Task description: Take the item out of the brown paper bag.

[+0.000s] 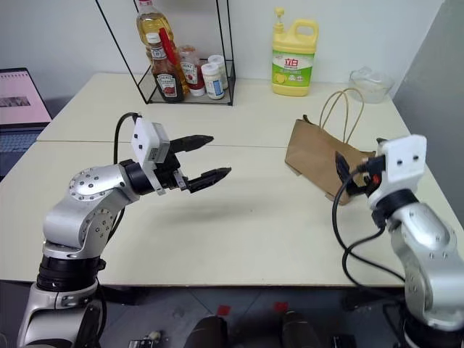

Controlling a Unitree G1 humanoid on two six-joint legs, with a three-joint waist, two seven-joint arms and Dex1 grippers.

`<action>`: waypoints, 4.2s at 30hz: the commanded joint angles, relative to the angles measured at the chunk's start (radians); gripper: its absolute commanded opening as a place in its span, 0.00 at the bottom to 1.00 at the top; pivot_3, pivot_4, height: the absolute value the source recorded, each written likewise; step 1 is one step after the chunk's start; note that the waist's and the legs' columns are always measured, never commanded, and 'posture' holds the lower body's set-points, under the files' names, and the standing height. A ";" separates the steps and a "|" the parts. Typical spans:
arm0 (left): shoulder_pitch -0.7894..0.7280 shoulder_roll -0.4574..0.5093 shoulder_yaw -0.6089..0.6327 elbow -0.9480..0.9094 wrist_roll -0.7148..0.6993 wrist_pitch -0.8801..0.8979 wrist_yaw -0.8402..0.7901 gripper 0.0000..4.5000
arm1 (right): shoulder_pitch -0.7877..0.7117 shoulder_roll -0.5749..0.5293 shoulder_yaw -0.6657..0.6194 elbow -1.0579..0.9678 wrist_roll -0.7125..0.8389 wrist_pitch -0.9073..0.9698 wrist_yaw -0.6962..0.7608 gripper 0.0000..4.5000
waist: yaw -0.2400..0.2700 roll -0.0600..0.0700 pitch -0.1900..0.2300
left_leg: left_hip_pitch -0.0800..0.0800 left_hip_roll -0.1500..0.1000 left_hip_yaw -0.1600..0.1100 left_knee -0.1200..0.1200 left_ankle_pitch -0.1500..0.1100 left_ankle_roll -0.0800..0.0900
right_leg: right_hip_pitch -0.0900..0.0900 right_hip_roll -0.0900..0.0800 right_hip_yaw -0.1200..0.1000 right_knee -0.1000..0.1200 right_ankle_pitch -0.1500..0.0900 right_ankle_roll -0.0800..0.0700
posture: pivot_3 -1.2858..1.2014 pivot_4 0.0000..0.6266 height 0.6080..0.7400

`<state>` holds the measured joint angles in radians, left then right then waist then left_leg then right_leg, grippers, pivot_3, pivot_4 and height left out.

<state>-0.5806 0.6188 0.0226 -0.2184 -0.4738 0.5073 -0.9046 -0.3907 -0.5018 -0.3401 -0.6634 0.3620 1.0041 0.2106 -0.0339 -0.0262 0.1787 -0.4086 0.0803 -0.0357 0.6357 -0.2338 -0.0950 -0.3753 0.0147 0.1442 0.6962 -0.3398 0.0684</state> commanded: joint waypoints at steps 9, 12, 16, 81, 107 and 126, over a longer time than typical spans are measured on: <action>-0.061 0.000 -0.005 -0.028 -0.022 0.031 -0.002 0.99 | -0.339 -0.086 0.021 0.374 0.057 0.161 0.051 1.00 | 0.000 0.000 0.000 | -0.006 0.000 0.000 -0.001 0.000 0.000 | -0.006 0.000 0.000 0.000 0.000 0.000 | 0.52 0.24 1.00; -0.059 0.000 -0.006 -0.037 -0.031 0.040 -0.001 0.99 | -0.421 -0.078 0.039 0.487 0.049 0.124 0.062 1.00 | -0.001 0.000 0.000 | -0.008 0.000 0.000 -0.001 0.000 0.000 | -0.009 0.000 0.000 0.000 0.000 0.000 | 0.52 0.24 1.00; -0.057 -0.002 -0.006 -0.040 -0.033 0.041 0.002 0.99 | -0.491 -0.078 0.057 0.586 0.042 0.079 0.070 1.00 | -0.001 0.001 0.001 | -0.009 0.000 0.000 -0.001 0.000 0.000 | -0.010 0.000 0.000 0.001 0.000 -0.001 | 0.52 0.24 1.00; 0.424 0.082 0.273 -0.119 -0.171 0.102 0.141 1.00 | -1.203 0.346 0.445 1.376 -0.271 -0.547 0.315 0.01 | -0.047 0.008 0.007 | -0.011 0.000 0.002 -0.006 0.002 -0.003 | -0.015 -0.003 -0.002 0.002 0.000 -0.002 | 0.52 0.24 1.00; 0.431 0.049 0.294 -0.145 -0.083 -0.008 0.249 1.00 | -1.059 0.356 0.479 1.268 -0.317 -0.477 0.334 0.01 | -0.052 0.008 0.007 | -0.011 0.001 0.002 -0.006 0.002 -0.003 | -0.015 -0.003 -0.003 0.002 0.000 -0.002 | 0.52 0.24 1.00; 0.480 0.139 0.374 -0.254 -0.164 0.038 0.210 1.00 | -0.978 0.328 0.499 1.213 -0.322 -0.457 0.374 0.01 | -0.053 0.007 0.007 | -0.010 0.001 0.001 -0.006 0.001 -0.001 | -0.015 -0.003 -0.004 0.003 0.000 -0.002 | 0.52 0.24 1.00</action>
<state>-0.1051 0.7510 0.3569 -0.4316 -0.6178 0.5416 -0.7002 -1.3554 -0.1627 0.1633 0.5908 0.0477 0.5568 0.5753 -0.0869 -0.0187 0.1855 -0.4189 0.0808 -0.0347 0.6299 -0.2332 -0.0961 -0.3900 0.0120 0.1407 0.6992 -0.3397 0.0667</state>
